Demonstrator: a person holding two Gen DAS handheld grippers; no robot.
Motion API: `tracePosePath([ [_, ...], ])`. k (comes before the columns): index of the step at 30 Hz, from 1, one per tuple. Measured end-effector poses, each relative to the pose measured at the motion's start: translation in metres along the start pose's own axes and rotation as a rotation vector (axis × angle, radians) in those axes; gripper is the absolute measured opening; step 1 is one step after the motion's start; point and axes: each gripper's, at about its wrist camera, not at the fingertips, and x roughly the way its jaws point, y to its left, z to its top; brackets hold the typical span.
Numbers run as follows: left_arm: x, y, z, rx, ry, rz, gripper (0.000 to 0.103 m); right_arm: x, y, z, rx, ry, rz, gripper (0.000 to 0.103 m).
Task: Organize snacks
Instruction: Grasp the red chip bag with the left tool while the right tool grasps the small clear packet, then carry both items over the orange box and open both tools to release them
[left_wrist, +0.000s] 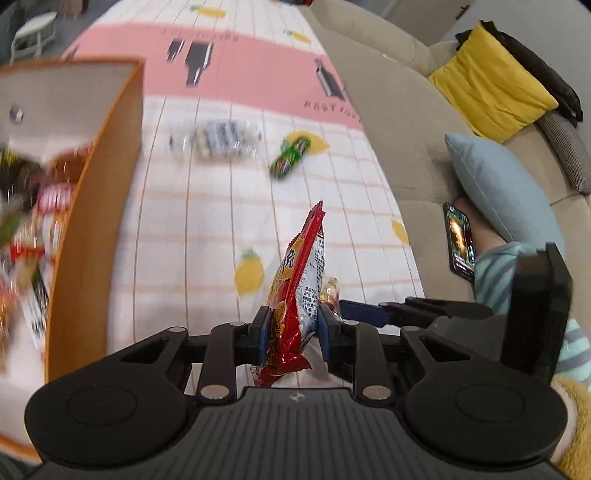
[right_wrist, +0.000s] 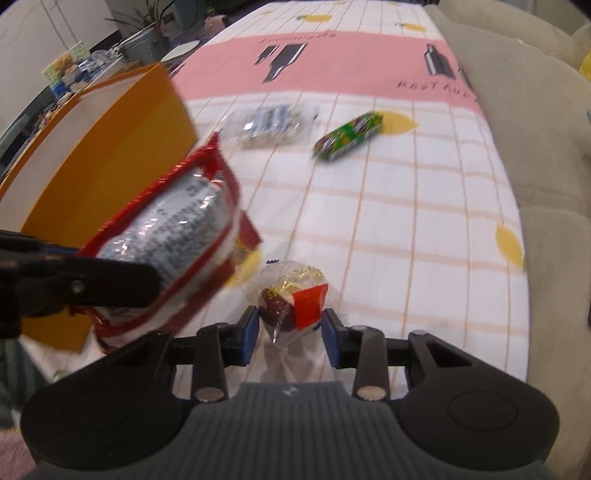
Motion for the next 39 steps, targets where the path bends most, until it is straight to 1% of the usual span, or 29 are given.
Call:
tracePosePath([
  [2,0.001,0.004,-0.006,-0.014,0.007,0.016,0.029,-0.005,0.005,-0.011,-0.005,0.016,0.007,0.035],
  [5,0.006,0.013,-0.010,-0.058,0.030,0.016,0.029,-0.008,0.012,-0.029,-0.022,0.046,0.020,0.035],
  [7,0.009,0.017,-0.012,-0.072,0.035,0.020,0.029,-0.008,0.015,-0.034,-0.039,0.051,0.019,0.035],
  [10,0.012,0.020,-0.012,-0.076,0.034,0.022,0.029,-0.006,0.018,-0.032,-0.062,0.036,0.025,0.035],
  [13,0.016,0.020,-0.013,-0.070,0.047,0.040,0.029,-0.001,0.021,-0.031,-0.081,0.023,0.039,0.035],
  [17,0.021,0.022,-0.015,-0.077,0.054,0.047,0.030,0.004,0.029,-0.029,-0.135,0.005,0.049,0.035],
  [19,0.024,0.022,-0.014,-0.069,0.052,0.052,0.039,0.006,0.034,-0.029,-0.158,0.001,0.058,0.035],
  [22,0.029,0.021,-0.012,-0.054,0.046,0.065,0.045,0.011,0.036,-0.030,-0.176,0.007,0.058,0.035],
  [23,0.031,0.021,-0.012,-0.050,0.045,0.067,0.045,0.011,0.037,-0.030,-0.178,0.005,0.059,0.035],
  [26,0.038,0.020,-0.013,-0.037,0.044,0.071,0.045,0.012,0.036,-0.030,-0.179,0.005,0.062,0.035],
  [27,0.039,0.020,-0.014,-0.032,0.041,0.071,0.042,0.012,0.036,-0.030,-0.178,0.006,0.063,0.035],
  [28,0.040,0.019,-0.014,-0.025,0.037,0.072,0.034,0.013,0.037,-0.030,-0.178,0.007,0.063,0.035],
  [30,0.040,0.019,-0.014,-0.007,0.029,0.088,0.029,0.013,0.036,-0.031,-0.180,0.010,0.058,0.036],
  [34,0.037,0.021,-0.016,-0.013,0.019,0.089,0.028,0.014,0.037,-0.030,-0.184,0.011,0.059,0.035],
  [35,0.036,0.020,-0.016,-0.011,0.014,0.091,0.028,0.014,0.037,-0.030,-0.181,0.011,0.061,0.034],
  [36,0.034,0.020,-0.016,-0.008,0.009,0.092,0.028,0.014,0.037,-0.030,-0.177,0.012,0.063,0.031],
  [39,0.025,0.016,-0.016,0.007,-0.020,0.095,0.028,0.010,0.035,-0.029,-0.156,0.003,0.077,0.029],
])
